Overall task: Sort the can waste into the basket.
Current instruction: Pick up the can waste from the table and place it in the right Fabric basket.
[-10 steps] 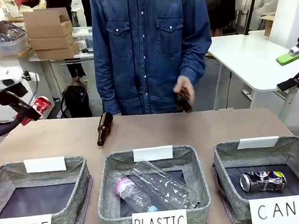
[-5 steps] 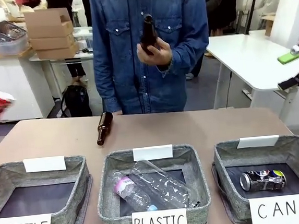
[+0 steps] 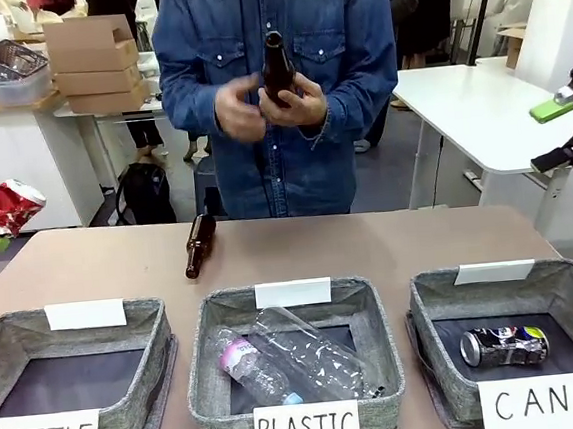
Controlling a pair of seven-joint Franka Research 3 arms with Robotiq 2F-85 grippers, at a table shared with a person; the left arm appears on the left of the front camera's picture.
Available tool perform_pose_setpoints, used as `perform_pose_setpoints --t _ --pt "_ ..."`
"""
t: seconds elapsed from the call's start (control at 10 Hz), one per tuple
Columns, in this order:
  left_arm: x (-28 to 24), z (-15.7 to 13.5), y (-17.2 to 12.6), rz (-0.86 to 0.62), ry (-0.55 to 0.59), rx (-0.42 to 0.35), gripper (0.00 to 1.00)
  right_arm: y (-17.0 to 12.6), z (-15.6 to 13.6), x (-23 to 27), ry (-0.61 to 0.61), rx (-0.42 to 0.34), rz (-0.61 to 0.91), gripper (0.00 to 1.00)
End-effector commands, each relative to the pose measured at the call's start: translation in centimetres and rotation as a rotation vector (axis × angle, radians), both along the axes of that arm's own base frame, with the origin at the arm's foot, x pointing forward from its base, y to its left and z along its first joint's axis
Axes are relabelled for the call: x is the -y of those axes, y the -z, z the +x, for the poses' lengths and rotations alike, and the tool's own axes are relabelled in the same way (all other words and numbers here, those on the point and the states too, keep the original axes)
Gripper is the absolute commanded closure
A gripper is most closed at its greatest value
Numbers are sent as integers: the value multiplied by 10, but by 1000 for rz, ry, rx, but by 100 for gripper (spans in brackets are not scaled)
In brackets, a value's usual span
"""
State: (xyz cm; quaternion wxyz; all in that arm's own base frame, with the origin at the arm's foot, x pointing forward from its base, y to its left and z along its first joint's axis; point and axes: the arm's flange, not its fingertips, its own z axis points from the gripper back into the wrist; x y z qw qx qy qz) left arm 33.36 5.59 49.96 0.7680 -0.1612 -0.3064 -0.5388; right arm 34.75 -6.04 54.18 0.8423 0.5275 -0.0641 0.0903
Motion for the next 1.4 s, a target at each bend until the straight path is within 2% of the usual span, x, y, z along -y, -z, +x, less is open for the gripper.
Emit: perform_pose_setpoints --t 0.0,0.2,0.3,0.4,0.5,0.7,0.8,0.9,1.0,1.1,1.3 --pt "22 -4 -2 -6 12 41 81 0 -1 3 -21 11 -7 0" --pt "65 4 -22 -15 150 139 81 0 -1 3 -21 11 -7 0" --pt "82 8 -31 -57 223 153 81 0 -1 3 -21 11 -7 0" --pt "112 11 -33 -104 346 148 81 0 -1 3 -21 11 -7 0" --pt "76 2 -51 36 266 194 81 0 -1 3 -21 11 -7 0" --pt "48 -6 -56 71 191 179 81 0 -1 3 -21 11 -7 0" --pt "-11 -33 -62 80 71 152 81 0 -1 3 -21 11 -7 0" --pt "-56 -69 -66 25 -37 155 81 0 -1 3 -21 11 -7 0" --pt "-81 -105 -67 7 -148 173 81 0 -1 3 -21 11 -7 0" --pt "-88 -124 -64 16 -198 167 81 0 -1 3 -21 11 -7 0" --pt "-90 -133 -55 -39 -216 192 81 0 -1 3 -21 11 -7 0"
